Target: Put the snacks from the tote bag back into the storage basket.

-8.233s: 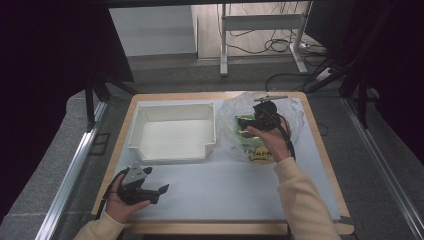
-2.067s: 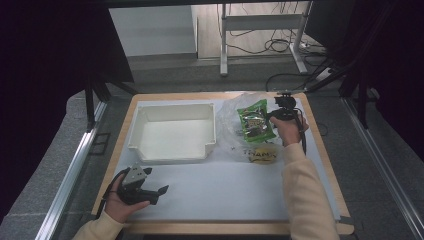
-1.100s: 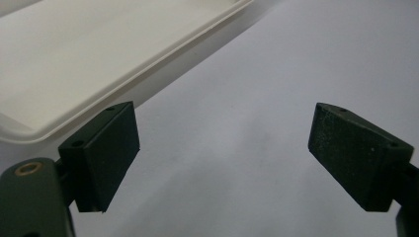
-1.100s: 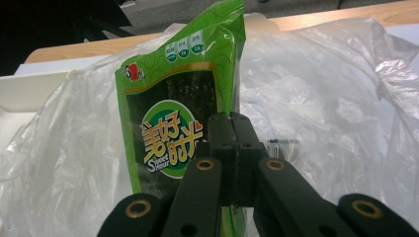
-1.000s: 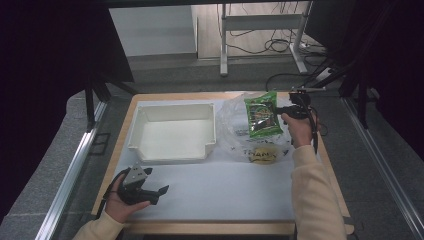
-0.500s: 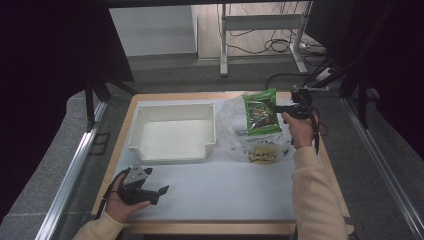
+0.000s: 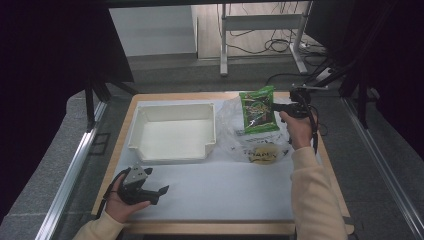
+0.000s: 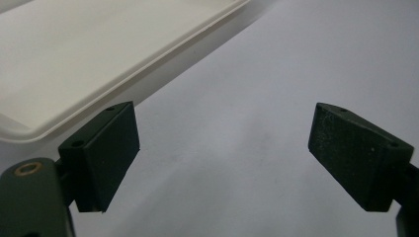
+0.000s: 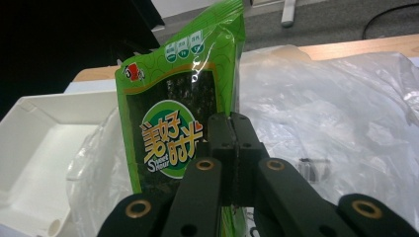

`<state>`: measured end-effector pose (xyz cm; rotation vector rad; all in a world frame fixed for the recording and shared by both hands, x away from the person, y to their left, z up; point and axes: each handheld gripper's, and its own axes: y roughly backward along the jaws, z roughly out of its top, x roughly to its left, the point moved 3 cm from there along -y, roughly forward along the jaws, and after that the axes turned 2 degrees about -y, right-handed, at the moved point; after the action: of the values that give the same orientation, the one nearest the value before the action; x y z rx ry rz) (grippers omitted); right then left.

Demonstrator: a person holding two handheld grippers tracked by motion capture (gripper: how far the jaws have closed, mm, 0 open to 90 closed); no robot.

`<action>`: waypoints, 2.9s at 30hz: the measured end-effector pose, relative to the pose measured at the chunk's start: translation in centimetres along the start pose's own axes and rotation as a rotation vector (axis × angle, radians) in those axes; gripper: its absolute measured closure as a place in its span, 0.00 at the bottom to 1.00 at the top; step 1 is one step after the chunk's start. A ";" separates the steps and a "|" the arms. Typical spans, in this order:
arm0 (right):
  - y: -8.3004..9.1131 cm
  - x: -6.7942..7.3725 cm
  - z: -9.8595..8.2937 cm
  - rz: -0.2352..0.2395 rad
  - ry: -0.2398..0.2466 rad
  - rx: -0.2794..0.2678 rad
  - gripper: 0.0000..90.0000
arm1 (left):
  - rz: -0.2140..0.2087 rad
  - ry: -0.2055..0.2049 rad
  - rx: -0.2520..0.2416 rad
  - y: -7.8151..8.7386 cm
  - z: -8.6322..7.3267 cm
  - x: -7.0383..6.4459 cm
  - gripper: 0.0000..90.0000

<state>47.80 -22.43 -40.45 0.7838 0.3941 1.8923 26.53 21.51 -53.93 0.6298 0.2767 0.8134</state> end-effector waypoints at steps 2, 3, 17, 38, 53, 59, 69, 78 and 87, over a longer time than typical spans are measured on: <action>0.1 0.2 0.1 0.004 0.001 -0.005 1.00 | 0.000 0.000 0.000 0.0 0.0 0.0 0.14; 0.1 0.3 0.2 0.006 0.007 -0.008 1.00 | 0.000 -0.001 0.000 0.0 0.0 0.0 0.14; 0.2 1.4 0.4 0.035 0.018 -0.020 1.00 | 0.000 0.000 0.002 0.0 0.0 0.0 0.14; -0.1 2.8 0.3 0.068 0.029 -0.024 1.00 | -0.002 -0.002 0.005 0.0 0.0 0.0 0.14; -0.9 4.1 0.1 0.097 0.040 -0.014 1.00 | -0.001 -0.003 0.004 0.0 0.0 0.0 0.14; -1.3 4.9 0.2 0.113 0.048 -0.010 1.00 | -0.001 -0.003 0.004 0.0 0.0 0.0 0.14; -1.8 6.0 0.1 0.142 0.055 -0.008 1.00 | -0.002 -0.003 0.005 0.0 0.0 0.0 0.14; -2.5 6.9 -0.1 0.162 0.059 -0.002 1.00 | -0.001 -0.004 0.004 0.0 0.0 0.0 0.14; -3.4 8.1 -0.5 0.184 0.065 0.013 1.00 | -0.001 -0.003 0.004 0.0 0.0 0.0 0.14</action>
<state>47.51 -13.70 -40.01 0.7910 0.3858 2.0926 26.52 21.55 -53.93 0.6348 0.2756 0.8108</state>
